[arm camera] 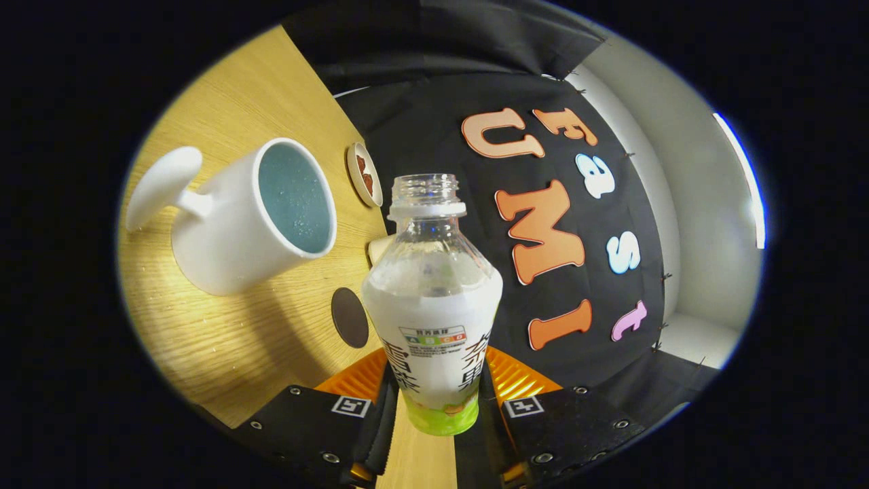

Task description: Take the bottle from table, then pour the juice into the cup, finally place the bottle on the coaster

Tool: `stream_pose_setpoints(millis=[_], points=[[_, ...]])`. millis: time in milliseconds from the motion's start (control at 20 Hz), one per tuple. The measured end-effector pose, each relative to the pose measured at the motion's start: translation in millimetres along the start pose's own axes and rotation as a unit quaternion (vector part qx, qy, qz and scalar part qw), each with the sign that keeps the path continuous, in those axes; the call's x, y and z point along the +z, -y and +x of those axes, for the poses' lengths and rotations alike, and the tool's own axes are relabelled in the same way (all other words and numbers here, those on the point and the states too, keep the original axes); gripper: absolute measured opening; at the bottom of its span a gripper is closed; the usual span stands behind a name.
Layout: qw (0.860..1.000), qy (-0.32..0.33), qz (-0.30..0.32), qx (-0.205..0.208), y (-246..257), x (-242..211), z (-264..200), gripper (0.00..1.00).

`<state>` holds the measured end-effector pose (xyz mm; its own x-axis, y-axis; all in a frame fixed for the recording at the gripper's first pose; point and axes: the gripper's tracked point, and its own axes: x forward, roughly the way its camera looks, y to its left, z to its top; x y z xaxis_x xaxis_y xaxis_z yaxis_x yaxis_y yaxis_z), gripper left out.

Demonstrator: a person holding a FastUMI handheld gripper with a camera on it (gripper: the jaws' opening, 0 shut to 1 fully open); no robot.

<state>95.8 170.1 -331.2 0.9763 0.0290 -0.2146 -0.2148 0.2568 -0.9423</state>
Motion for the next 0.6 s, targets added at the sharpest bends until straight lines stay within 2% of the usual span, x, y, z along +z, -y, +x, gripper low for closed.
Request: stream_pose_setpoints(millis=[150, 300, 600], points=[[1.000, 0.007, -0.029, -0.004, -1.5, 4.3, 4.2, 0.57], [0.996, 0.018, -0.082, -0.029, 6.6, 3.7, 4.2, 0.57], [0.991, 0.029, -0.121, -0.039, 5.3, 7.3, 4.5, 0.56]])
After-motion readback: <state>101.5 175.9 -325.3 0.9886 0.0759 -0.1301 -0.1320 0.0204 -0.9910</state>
